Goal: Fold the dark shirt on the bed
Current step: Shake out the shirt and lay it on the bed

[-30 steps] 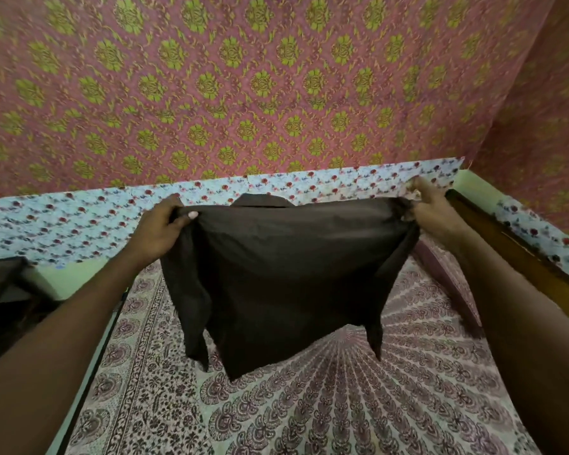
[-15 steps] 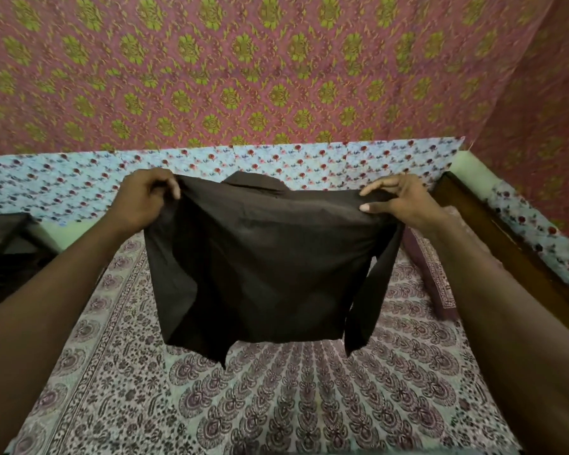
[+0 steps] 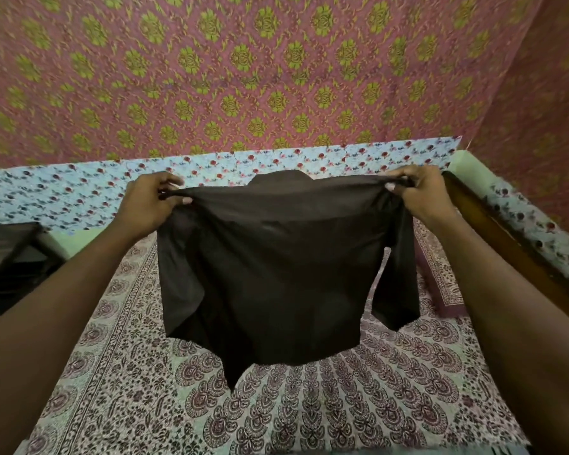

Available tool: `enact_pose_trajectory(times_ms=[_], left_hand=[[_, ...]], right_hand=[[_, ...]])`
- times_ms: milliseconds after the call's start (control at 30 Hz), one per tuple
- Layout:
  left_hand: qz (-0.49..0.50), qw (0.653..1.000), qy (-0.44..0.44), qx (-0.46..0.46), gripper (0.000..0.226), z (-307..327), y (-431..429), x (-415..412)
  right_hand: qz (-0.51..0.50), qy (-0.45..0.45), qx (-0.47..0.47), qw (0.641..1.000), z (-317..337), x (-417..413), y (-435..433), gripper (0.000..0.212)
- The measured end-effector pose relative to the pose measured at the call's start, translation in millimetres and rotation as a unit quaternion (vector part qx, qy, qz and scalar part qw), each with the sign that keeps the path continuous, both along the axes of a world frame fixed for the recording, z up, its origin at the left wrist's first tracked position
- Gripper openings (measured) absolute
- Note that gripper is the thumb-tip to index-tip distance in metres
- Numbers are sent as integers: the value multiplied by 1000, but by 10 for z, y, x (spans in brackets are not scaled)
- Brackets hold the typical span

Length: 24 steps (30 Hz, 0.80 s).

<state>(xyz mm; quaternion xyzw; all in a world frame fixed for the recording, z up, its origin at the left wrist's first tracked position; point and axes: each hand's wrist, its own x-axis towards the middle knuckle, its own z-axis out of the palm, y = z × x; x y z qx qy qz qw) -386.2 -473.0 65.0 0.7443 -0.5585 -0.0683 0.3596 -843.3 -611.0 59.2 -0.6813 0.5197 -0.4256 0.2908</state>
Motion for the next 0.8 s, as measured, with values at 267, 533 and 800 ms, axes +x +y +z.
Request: enact_pose_trajectory(times_ms=[267,533,800], left_hand=[[-16,996,-51,78,23,-178,150,-63],[-154,978,114,85,17,-288,637,-170],[-91,993,56,-50,18,14,369,-80]], right_hand=[[34,103,-19,994,-243,-64,77,8],[96,136,5,986,-454,-259,519,18],[101,33,-69,992,88,-67,320,12]])
